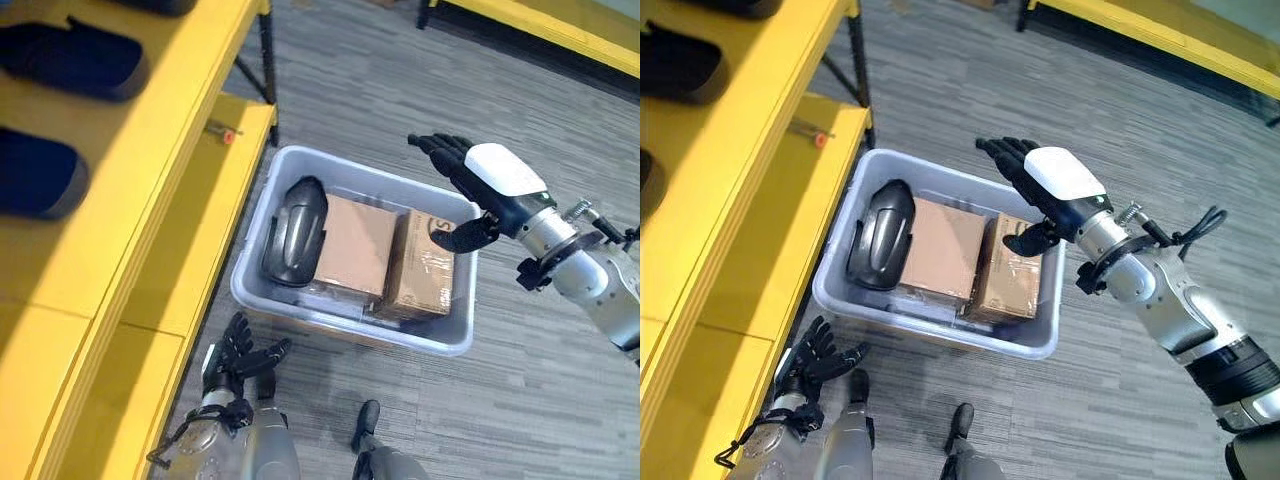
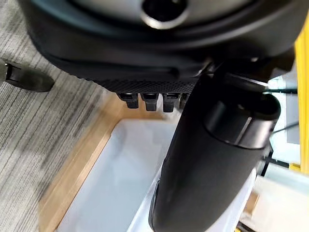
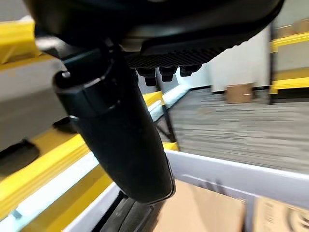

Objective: Move parts from the plastic box to the shelf.

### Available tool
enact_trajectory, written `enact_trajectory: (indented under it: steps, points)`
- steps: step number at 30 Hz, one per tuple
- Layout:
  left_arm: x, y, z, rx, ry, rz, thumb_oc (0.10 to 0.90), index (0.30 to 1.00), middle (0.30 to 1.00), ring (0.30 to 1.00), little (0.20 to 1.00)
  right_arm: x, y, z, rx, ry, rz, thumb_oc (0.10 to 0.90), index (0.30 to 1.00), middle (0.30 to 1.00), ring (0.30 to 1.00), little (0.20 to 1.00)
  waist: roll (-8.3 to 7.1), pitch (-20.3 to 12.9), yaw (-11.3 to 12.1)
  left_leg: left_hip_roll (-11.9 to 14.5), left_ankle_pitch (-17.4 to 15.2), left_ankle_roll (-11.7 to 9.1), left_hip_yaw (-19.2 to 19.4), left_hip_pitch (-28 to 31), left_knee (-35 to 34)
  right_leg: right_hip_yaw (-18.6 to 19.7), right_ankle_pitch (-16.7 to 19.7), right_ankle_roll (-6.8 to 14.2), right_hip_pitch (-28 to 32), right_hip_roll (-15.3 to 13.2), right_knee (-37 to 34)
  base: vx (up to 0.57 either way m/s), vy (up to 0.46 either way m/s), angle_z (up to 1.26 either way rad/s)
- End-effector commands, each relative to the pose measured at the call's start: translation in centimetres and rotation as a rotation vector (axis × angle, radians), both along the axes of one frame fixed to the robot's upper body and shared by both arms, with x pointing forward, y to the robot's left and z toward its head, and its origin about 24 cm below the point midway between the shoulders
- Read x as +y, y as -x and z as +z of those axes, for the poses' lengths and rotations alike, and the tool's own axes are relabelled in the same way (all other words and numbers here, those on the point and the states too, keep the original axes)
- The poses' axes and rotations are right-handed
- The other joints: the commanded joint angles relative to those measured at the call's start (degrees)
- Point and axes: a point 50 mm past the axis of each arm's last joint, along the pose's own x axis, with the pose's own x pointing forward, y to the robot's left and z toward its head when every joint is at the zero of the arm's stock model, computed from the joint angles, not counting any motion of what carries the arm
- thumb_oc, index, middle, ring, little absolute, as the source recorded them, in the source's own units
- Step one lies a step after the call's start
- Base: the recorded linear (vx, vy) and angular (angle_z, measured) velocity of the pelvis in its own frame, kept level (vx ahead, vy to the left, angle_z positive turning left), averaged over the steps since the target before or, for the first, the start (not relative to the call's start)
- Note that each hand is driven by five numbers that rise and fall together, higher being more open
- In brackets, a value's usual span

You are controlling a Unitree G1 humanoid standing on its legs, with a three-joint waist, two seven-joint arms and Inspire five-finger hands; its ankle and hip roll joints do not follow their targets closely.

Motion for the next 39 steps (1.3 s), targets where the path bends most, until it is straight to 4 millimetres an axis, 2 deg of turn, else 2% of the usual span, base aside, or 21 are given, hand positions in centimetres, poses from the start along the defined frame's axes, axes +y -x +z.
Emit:
enact_trajectory:
  steps: [1,4,9,14,21,28,37,39]
  points:
    - [0.8,-1.7,4.6,-0.231,-0.039,-0.031,0.9,1.0,1.0,1.0,1.0,0.1,0.2,4.8,-0.209,0.126,-0.015,0.9,1.0,1.0,1.0,1.0,-0.35,0.14,1.43,5.06,4.93,-3.08,-0.04,-3.21,-1.23,-1.92,-6.47,3.45,5.69,-4.62,5.04,-0.01,-0.032,0.25]
    - [0.8,-2.0,5.2,-0.258,-0.045,-0.038,0.9,1.0,1.0,1.0,1.0,0.5,-0.5,5.6,-0.25,0.263,-0.041,0.9,1.0,1.0,1.0,1.0,-0.22,1.96,2.66,4.77,5.58,-3.38,-1.05,-4.63,-1.59,-3.15,-6.75,3.26,5.01,-4.36,5.43,-0.01,-0.049,0.21]
    - [0.8,-2.7,5.8,-0.281,-0.061,-0.024,0.9,1.0,1.0,1.0,1.0,0.8,-1.3,5.8,-0.273,0.497,-0.077,0.9,1.0,1.0,1.0,1.0,-0.28,4.72,4.13,4.45,6.39,-3.62,-2.73,-7.16,-1.7,-4.6,-7.04,3.01,3.55,-3.82,5.84,-0.02,-0.054,0.26]
    - [1.1,-2.9,6.1,-0.292,-0.069,0.004,0.9,1.0,1.0,1.0,1.0,1.1,-1.9,6.7,-0.299,0.631,-0.102,0.9,1.0,1.0,1.0,1.0,-0.63,7.28,4.88,4.42,6.99,-3.82,-3.58,-8.75,-2.26,-4.97,-6.8,2.89,2.23,-3.21,5.39,-0.03,-0.05,0.06]
    - [0.6,-3.5,6.9,-0.328,-0.056,-0.006,0.9,1.0,1.0,1.0,1.0,2.1,-2.0,7.9,-0.359,0.695,-0.101,0.9,1.0,1.0,1.0,1.0,0.21,9.6,5.16,3.85,7.36,-4.03,-4.53,-11.58,-1.88,-5.85,-7.47,2.57,0.62,-2.63,5.78,-0.02,-0.035,0.08]
    - [0.5,-3.9,7.8,-0.365,-0.057,-0.004,0.9,1.0,1.0,1.0,1.0,3.4,-1.8,9.2,-0.446,0.766,-0.088,0.9,1.0,1.0,1.0,1.0,-0.02,10.94,5.42,3.36,6.98,-3.83,-5.1,-14.0,-1.18,-5.99,-7.38,2.55,-0.96,-2.2,5.61,0.0,-0.028,0.02]
    - [0.5,-3.8,8.5,-0.402,-0.042,0.013,0.9,1.0,1.0,1.0,1.0,4.1,-2.2,9.9,-0.492,0.82,-0.101,0.9,1.0,1.0,1.0,1.0,-0.21,10.95,5.8,2.64,6.9,-3.82,-6.34,-17.31,-0.86,-6.72,-7.24,2.65,-2.36,-1.67,4.58,0.02,-0.026,0.05]
    - [0.5,-3.9,8.7,-0.412,-0.041,0.016,0.9,1.0,1.0,1.0,1.0,4.3,-2.3,9.9,-0.499,0.828,-0.095,0.9,1.0,1.0,1.0,1.0,-0.54,10.95,5.84,2.27,5.61,-4.37,-7.12,-17.85,-0.65,-6.39,-8.11,2.76,-2.28,-1.4,4.48,0.05,-0.047,0.08]
